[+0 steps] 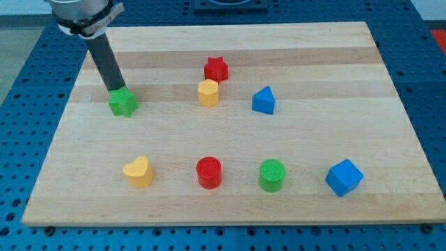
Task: Push the green star towards the bottom left
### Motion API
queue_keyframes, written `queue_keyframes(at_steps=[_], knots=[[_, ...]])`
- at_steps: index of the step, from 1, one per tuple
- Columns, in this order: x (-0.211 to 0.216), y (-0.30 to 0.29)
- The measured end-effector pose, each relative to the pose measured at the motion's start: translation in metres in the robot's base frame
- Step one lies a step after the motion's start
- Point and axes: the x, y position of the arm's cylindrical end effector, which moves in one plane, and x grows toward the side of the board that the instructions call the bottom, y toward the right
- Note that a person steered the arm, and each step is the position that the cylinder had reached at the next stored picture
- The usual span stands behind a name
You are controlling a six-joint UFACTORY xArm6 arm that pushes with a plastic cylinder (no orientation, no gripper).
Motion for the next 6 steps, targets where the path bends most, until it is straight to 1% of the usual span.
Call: queue_keyframes(at_steps=[1, 2, 3, 4, 5, 6], knots=[[-0.011, 0.008], [-0.015, 0.042], [-0.009, 0.054], [-0.009, 0.050], [-0.007, 0.031], [0.007, 0.014]])
